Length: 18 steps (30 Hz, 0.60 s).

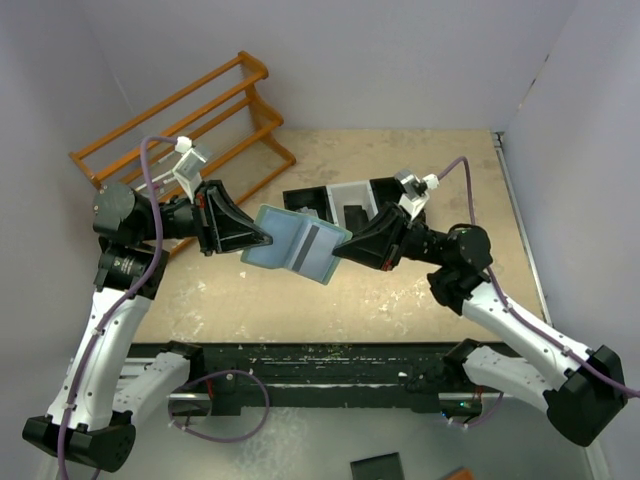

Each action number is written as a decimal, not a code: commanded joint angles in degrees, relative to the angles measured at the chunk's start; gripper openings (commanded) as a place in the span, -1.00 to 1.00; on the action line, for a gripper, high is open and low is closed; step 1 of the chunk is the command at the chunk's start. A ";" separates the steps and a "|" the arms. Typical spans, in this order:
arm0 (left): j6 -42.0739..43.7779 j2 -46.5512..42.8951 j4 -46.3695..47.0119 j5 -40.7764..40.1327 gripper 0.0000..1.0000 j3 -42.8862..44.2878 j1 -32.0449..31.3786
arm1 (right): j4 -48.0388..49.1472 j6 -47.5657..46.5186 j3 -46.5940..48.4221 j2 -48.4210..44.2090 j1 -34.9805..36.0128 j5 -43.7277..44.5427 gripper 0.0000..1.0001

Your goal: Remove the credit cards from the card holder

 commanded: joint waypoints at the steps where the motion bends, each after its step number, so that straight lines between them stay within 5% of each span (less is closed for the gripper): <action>1: 0.95 -0.23 1.60 -1.23 -1.00 1.52 -0.14 | 3.89 -0.61 2.31 -0.34 1.22 0.73 -0.80; 18: 0.87 0.41 1.64 -1.58 -1.00 1.52 -0.14 | 8.17 1.82 2.65 -0.20 2.42 -0.98 -0.75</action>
